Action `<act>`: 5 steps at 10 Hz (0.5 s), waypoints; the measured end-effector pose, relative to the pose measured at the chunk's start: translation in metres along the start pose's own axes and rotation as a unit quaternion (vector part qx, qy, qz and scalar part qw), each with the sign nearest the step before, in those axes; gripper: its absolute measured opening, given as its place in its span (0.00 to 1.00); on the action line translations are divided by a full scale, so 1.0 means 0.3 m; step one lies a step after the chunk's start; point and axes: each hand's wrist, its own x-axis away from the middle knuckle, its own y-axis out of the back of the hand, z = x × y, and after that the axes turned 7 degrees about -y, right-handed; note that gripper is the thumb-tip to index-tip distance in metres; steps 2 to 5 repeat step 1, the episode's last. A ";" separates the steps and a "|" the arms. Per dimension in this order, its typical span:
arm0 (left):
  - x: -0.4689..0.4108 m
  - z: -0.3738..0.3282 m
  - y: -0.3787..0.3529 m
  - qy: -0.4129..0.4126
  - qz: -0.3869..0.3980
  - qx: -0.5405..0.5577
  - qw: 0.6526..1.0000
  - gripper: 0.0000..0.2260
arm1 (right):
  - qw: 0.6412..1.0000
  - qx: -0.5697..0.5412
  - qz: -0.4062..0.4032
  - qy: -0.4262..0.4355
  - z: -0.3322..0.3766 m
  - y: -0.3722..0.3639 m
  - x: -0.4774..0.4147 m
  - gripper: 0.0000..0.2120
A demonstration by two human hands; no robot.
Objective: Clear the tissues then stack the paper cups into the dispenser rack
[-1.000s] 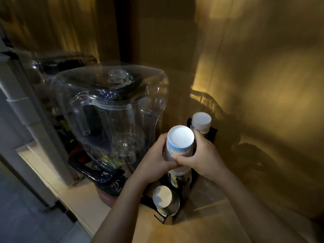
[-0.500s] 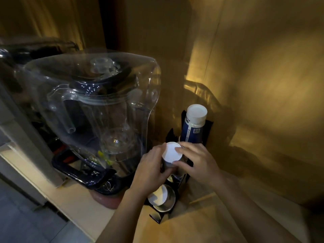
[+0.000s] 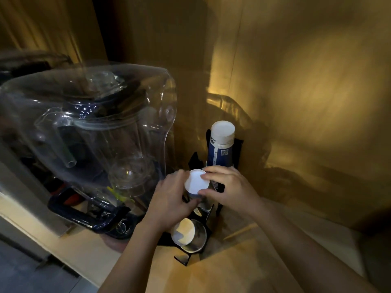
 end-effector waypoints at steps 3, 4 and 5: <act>-0.048 -0.040 0.053 -0.022 -0.047 -0.008 0.999 0.23 | 0.999 -0.030 -0.041 0.000 0.010 0.054 0.000 0.21; -0.048 -0.040 0.053 -0.022 -0.047 -0.008 0.999 0.23 | 0.999 -0.030 -0.041 0.000 0.010 0.054 0.000 0.21; -0.048 -0.040 0.053 -0.022 -0.047 -0.008 0.999 0.23 | 0.999 -0.030 -0.041 0.000 0.010 0.054 0.000 0.21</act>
